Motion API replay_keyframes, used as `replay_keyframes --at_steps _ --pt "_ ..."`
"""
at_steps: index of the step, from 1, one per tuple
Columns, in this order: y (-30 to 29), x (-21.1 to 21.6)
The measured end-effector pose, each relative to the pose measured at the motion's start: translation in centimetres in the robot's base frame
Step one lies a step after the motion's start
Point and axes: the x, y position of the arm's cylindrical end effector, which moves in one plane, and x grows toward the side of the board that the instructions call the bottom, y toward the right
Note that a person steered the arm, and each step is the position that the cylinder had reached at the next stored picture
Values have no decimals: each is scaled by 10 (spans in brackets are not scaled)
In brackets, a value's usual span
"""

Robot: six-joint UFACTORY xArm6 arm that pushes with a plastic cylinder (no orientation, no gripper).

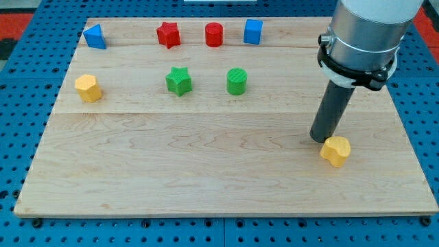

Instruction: Slide the green circle towards the top of the heart

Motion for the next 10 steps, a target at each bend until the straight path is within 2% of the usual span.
replay_keyframes --at_steps 1,2,3,4,5,6,7,9,10 --pt "2 -90" --pt "-32 -179" --pt "-121 -202" --pt "-147 -131" --pt "-137 -109" --pt "-154 -83" --pt "-133 -69" --pt "-50 -53" --pt "-43 -92"
